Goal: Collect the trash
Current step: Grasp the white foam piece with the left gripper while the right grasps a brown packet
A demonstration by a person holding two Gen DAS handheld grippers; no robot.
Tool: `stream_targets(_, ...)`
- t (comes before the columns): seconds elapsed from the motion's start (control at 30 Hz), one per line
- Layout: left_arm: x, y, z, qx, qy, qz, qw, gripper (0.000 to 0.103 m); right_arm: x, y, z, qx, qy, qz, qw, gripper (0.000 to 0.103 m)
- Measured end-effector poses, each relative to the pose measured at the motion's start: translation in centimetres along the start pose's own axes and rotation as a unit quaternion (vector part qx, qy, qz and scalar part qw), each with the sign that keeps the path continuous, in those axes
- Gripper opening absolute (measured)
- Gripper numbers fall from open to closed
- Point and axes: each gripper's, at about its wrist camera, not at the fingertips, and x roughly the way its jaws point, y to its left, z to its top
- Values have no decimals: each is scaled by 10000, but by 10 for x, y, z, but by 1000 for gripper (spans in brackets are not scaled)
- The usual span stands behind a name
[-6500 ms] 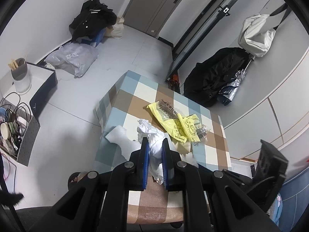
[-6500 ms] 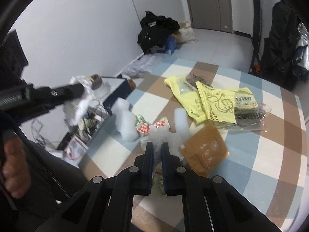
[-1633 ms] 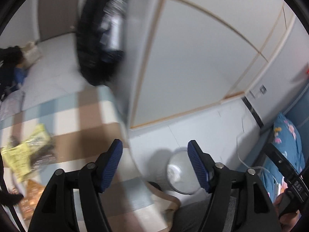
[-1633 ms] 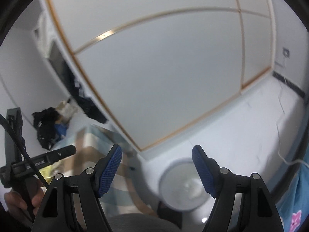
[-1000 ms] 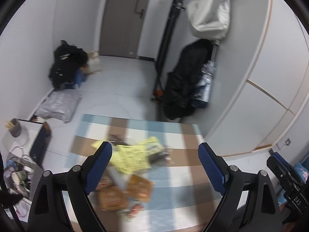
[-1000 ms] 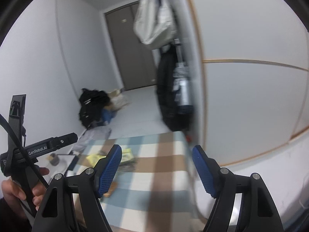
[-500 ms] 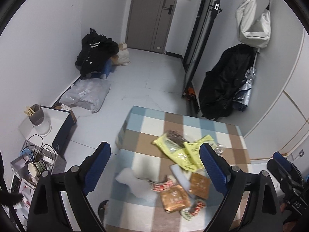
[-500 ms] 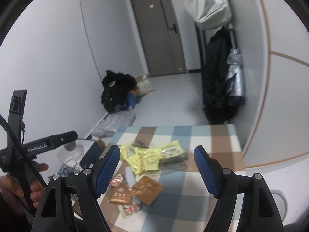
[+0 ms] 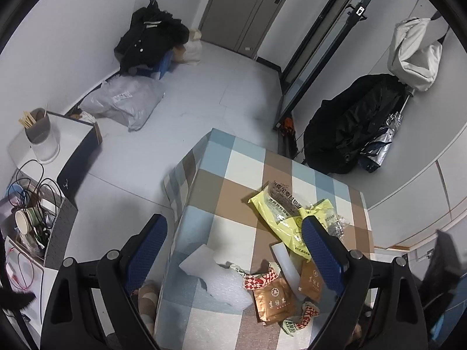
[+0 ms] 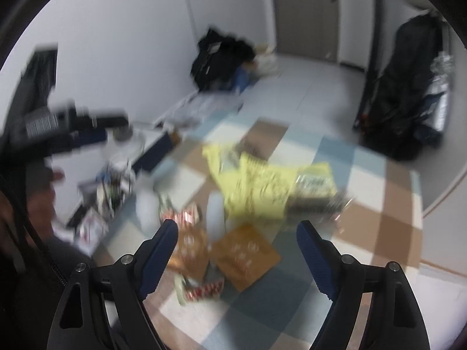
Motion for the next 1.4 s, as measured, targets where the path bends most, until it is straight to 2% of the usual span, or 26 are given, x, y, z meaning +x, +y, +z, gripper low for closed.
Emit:
stream_targets(0.2, 10, 8, 1, -117, 341, -47, 9993, 91, 29, 7, -15, -394, 496, 81, 9980, 83)
stream_targets(0.33, 16, 8, -2, -9, 442, 37, 9990, 91, 41, 3, -15, -385, 572, 130, 9975, 82)
stream_targets(0.57, 23, 13, -2, -55, 648, -55, 9979, 91, 57, -5, -16, -445, 843, 183, 9953, 82)
stream_targets(0.73, 30, 22, -3, -273, 838, -175, 9960, 91, 65, -5, -16, -567, 942, 166, 9938, 82)
stream_targets(0.83, 33, 27, -5, -415, 972, -354, 9938, 91, 63, -5, -15, -500, 893, 250, 9944, 79)
stream_targets(0.9, 34, 28, -6, -501, 1054, -503, 9919, 91, 62, -6, -15, -453, 849, 236, 9951, 72)
stream_targets(1.0, 34, 27, -7, -476, 1075, -562, 9915, 91, 60, -8, -15, -433, 818, 256, 9954, 68)
stream_targets(1.03, 34, 26, -7, -458, 1080, -558, 9915, 91, 59, -7, -15, -450, 818, 290, 9952, 56)
stream_targets(1.07, 34, 26, -7, -447, 1085, -560, 9915, 91, 58, -6, -16, -471, 816, 310, 9951, 52)
stream_targets(1.2, 35, 28, -8, -465, 1111, -537, 9913, 91, 54, -3, -16, -481, 757, 327, 9954, 47)
stream_targets(1.27, 36, 29, -9, -476, 1131, -516, 9911, 91, 51, -4, -16, -455, 718, 390, 9956, 39)
stream_targets(1.4, 36, 30, -10, -493, 1141, -477, 9911, 91, 46, -3, -18, -407, 634, 424, 9963, 32)
